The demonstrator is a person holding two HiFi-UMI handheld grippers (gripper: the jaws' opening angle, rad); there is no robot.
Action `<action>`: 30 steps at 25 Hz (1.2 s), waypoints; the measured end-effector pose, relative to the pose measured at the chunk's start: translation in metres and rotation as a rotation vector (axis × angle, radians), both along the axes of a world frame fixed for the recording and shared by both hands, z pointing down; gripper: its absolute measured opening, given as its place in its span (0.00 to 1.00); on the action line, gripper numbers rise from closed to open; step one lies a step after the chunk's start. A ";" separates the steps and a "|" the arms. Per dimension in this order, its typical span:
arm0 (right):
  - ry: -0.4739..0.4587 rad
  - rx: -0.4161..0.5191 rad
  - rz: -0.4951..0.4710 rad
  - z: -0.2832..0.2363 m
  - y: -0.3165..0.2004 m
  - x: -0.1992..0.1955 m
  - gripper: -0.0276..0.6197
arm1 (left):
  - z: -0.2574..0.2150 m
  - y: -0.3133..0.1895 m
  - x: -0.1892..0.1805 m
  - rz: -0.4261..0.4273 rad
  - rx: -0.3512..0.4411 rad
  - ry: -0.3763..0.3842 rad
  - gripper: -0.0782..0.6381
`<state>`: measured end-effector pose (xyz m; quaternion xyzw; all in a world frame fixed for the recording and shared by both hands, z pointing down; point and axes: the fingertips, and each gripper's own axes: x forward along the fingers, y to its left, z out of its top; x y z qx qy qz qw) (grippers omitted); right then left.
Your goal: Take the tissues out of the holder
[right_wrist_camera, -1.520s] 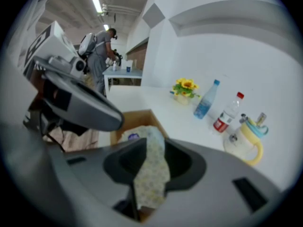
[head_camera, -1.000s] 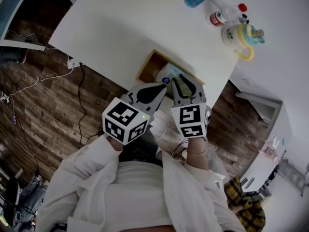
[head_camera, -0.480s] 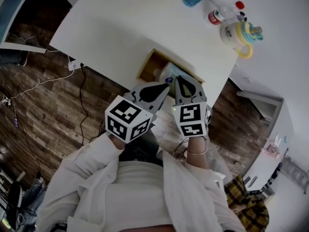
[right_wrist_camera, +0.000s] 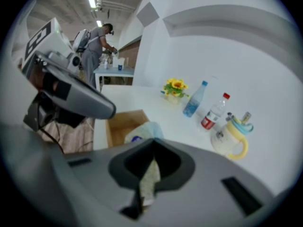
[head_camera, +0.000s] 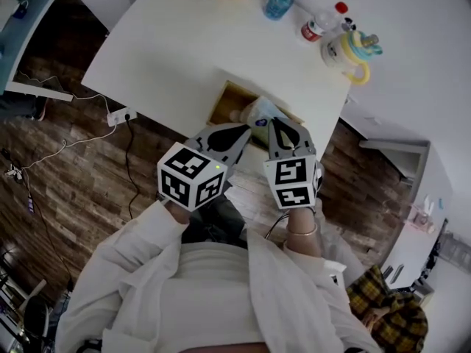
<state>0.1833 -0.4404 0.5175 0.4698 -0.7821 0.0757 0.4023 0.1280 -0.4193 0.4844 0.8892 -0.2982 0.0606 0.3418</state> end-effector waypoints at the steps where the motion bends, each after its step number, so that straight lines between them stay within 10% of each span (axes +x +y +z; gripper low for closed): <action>1: -0.003 0.009 0.008 -0.004 0.001 0.001 0.06 | -0.003 0.001 0.000 0.005 0.009 -0.005 0.13; 17: -0.044 0.242 0.102 -0.088 0.005 0.012 0.06 | -0.073 -0.011 -0.011 -0.002 0.225 -0.013 0.13; 30: -0.337 0.339 0.191 -0.134 0.008 0.018 0.06 | -0.106 -0.025 -0.009 -0.004 0.360 -0.038 0.13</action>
